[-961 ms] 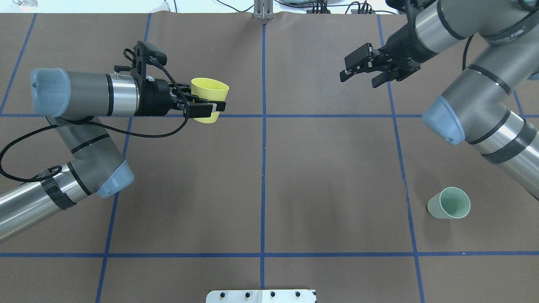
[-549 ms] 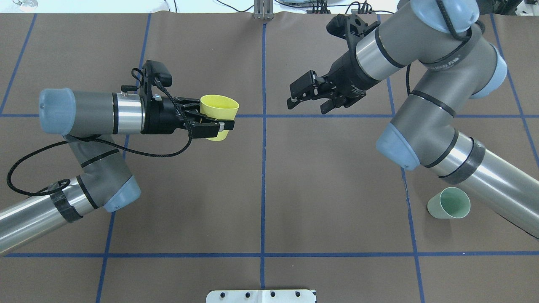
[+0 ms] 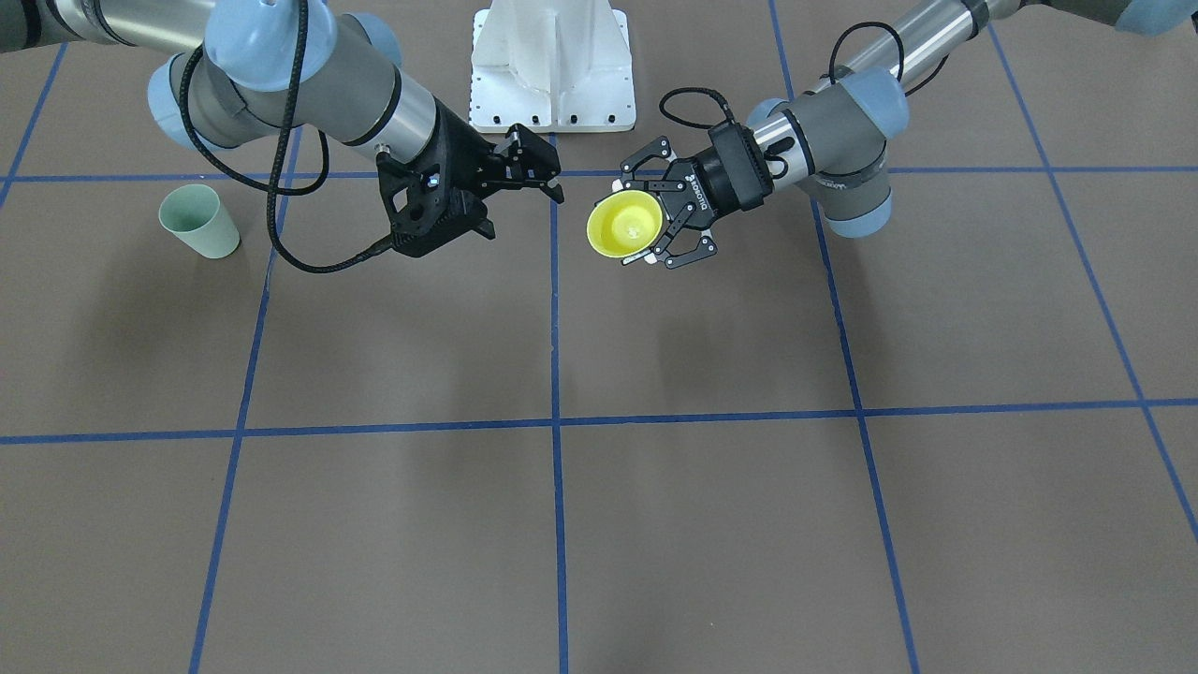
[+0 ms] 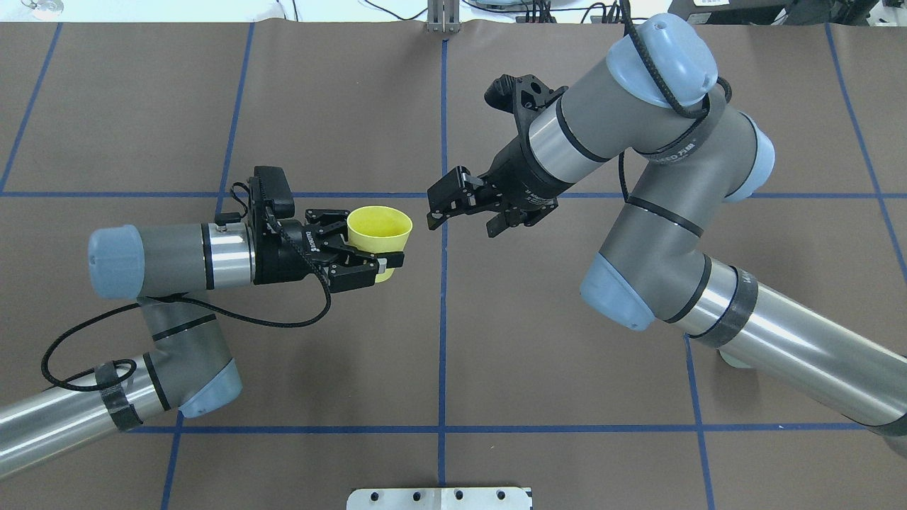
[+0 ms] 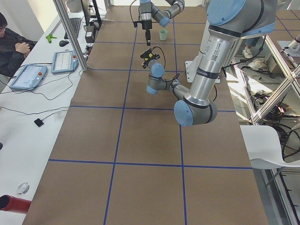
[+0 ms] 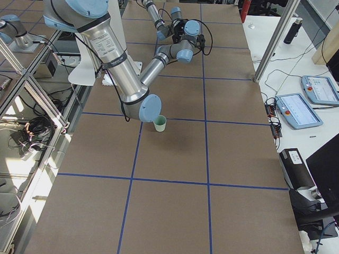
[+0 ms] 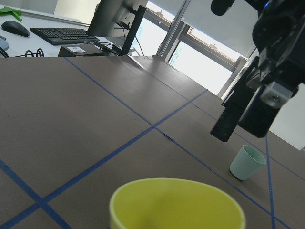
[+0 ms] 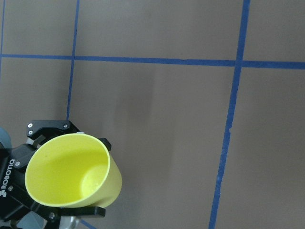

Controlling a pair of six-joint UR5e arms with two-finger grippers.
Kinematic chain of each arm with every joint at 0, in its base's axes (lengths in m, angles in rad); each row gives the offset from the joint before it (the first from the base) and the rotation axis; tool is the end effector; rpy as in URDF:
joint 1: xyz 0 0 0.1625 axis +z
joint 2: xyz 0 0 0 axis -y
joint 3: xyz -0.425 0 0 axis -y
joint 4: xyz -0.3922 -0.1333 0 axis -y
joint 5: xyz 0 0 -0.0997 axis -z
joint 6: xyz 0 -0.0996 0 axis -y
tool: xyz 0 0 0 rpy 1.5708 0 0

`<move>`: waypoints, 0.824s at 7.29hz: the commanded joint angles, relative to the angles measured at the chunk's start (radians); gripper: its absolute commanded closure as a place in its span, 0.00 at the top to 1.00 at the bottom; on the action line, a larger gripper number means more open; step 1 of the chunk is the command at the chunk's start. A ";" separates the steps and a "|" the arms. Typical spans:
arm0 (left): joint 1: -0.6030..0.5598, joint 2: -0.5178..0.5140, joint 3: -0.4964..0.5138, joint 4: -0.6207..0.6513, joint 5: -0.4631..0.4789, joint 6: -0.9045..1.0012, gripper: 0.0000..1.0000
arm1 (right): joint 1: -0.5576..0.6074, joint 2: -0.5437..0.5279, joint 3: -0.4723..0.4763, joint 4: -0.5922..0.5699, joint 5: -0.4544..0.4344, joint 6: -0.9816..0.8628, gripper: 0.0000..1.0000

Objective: Transfer and stack yellow cup on green cup

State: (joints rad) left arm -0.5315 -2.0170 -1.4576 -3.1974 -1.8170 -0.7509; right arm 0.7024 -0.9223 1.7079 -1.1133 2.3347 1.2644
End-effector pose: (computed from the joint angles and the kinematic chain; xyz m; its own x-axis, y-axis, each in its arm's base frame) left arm 0.4668 -0.4009 0.2888 -0.0058 0.8259 -0.5638 0.4416 0.5080 0.7395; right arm -0.4424 -0.4589 0.1526 0.2242 -0.0956 0.9698 0.1059 0.9917 0.0733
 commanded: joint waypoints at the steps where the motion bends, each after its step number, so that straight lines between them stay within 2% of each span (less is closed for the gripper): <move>1: 0.030 -0.009 -0.001 -0.004 0.012 0.013 0.00 | -0.007 0.011 -0.007 0.000 -0.005 0.157 0.96; 6: 0.094 -0.051 0.003 0.002 0.048 0.013 0.00 | -0.030 0.017 -0.045 -0.007 0.029 0.210 0.92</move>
State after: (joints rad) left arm -0.4560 -2.0561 -1.4568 -3.1996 -1.7808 -0.7379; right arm 0.6754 -0.9055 1.6646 -1.1188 2.3508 1.4738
